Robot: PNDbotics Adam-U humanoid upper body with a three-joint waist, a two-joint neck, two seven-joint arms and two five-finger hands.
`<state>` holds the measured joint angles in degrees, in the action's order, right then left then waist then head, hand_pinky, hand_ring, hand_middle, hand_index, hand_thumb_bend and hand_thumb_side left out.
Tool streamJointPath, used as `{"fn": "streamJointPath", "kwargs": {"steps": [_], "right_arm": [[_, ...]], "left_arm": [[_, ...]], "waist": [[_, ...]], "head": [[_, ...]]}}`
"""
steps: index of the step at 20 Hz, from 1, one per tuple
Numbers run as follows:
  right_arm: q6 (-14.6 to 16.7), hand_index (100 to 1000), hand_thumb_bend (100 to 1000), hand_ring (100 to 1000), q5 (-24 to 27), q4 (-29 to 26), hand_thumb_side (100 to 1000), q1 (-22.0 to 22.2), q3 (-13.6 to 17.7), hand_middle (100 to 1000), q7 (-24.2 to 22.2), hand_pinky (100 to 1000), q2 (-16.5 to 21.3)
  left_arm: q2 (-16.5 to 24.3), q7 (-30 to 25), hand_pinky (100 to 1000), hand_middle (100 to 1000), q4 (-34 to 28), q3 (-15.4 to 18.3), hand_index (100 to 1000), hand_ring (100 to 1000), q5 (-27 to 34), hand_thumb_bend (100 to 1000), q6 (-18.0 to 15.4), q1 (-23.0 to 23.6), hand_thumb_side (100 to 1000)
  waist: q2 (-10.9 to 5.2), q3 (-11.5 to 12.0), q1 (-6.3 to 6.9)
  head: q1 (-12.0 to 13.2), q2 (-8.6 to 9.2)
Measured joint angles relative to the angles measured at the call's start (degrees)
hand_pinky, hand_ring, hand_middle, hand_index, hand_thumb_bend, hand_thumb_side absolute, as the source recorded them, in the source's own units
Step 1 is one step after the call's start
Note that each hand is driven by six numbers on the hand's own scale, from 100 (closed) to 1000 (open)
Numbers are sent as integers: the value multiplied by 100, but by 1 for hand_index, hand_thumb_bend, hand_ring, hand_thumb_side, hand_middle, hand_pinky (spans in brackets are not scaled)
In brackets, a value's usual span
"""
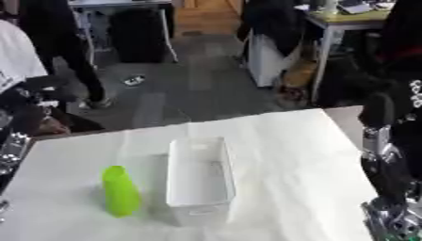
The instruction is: Pick up objects on the table and place them in the box.
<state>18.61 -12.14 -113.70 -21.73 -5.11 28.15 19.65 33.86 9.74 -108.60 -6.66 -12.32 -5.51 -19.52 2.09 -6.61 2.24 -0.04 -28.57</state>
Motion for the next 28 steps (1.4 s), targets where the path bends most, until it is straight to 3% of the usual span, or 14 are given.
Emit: {"fn": "streamJointPath", "kwargs": {"steps": [3, 4, 5, 7, 17, 21, 28], "right_arm": [[-11, 307, 397, 298, 36, 0, 487, 0, -1, 300, -26, 109, 0], [-12, 307, 392, 298, 42, 0, 478, 0, -2, 300, -42, 109, 0], [-10, 307, 396, 298, 46, 0, 486, 0, -2, 300, -57, 109, 0], [-17, 308, 397, 298, 68, 0, 486, 1, -4, 300, -82, 109, -1], [-27, 311, 393, 299, 167, 0, 486, 21, -35, 301, -187, 109, -1], [-17, 312, 391, 299, 193, 0, 487, 21, -35, 301, -213, 110, -2], [0, 314, 388, 300, 241, 0, 487, 20, -35, 303, -251, 110, -4]], "left_arm": [[435, -192, 472, 796, 346, -68, 869, 679, 10, 343, 84, -134, 960], [540, -265, 472, 801, 467, -95, 869, 679, 4, 408, 98, -192, 1000], [630, -343, 491, 809, 584, -123, 879, 688, -12, 342, 111, -257, 967], [764, -538, 524, 826, 805, -182, 880, 699, -114, 349, 124, -361, 957], [993, -1596, 541, 858, 1829, -362, 909, 720, -992, 363, 3, -884, 1000], [990, -2020, 533, 863, 2298, -438, 925, 727, -765, 351, 34, -1016, 1000], [970, -2383, 515, 866, 2912, -569, 935, 739, 138, 385, 218, -1130, 1000]], "waist": [[-4, -43, 19], [-11, -49, 22], [-21, -57, 26], [-36, -62, 45], [-68, -72, 54], [-71, -102, 63], [-82, -85, 65]], "head": [[-23, 13], [-34, 15], [-40, 16], [-46, 16], [6, 7], [4, 2], [15, -23]]}}
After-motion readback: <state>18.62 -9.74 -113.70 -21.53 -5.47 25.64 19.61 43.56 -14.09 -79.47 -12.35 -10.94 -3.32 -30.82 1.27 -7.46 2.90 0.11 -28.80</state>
